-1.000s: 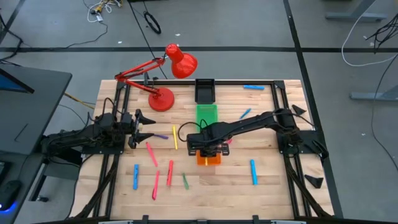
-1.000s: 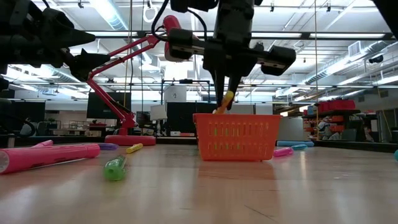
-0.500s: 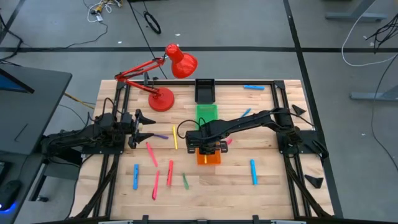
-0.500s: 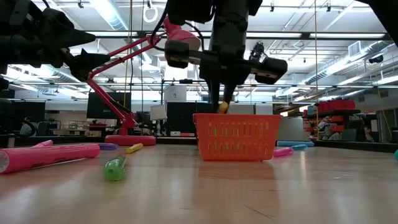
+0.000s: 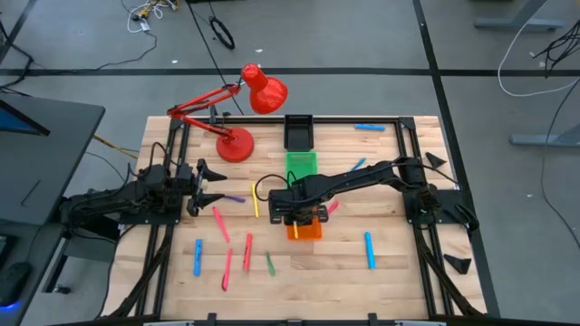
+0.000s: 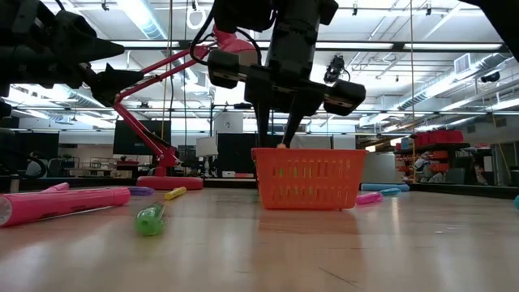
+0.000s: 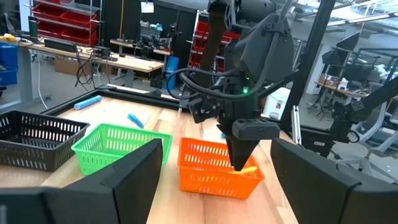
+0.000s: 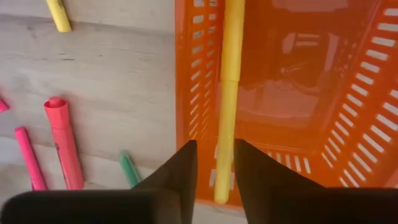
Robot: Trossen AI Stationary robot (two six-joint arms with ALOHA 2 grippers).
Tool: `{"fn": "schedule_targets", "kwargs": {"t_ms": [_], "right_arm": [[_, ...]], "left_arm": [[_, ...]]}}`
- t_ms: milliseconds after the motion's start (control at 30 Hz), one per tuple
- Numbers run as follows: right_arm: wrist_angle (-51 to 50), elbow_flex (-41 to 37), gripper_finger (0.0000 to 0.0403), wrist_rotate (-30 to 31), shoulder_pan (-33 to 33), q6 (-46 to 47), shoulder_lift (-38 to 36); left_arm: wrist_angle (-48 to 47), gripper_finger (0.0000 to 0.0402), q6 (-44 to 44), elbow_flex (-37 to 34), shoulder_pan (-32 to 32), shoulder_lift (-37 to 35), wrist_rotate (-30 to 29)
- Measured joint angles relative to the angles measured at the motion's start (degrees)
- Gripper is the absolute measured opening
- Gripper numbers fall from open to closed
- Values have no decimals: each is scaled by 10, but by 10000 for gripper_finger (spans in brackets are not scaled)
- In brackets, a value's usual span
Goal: Pick & Place Markers
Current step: Put the bottom right blue highlighter into the black bin
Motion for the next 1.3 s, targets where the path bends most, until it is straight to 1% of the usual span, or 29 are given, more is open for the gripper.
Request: {"fn": "schedule_targets", "kwargs": {"t_ms": [133, 300, 500, 667, 900, 1300], "right_arm": [[0, 0, 137, 11, 0, 0, 0], [1, 0, 157, 14, 0, 0, 0], [2, 0, 166, 21, 0, -10, 0], [2, 0, 166, 21, 0, -35, 0], [0, 1, 167, 39, -6, -130, -9], [31, 1, 167, 37, -20, -315, -18]], "left_arm": [[0, 307, 0, 0, 0, 0, 0], [0, 307, 0, 0, 0, 0, 0], [0, 307, 0, 0, 0, 0, 0], [0, 307, 0, 0, 0, 0, 0], [0, 307, 0, 0, 0, 0, 0], [0, 307, 0, 0, 0, 0, 0]]}}
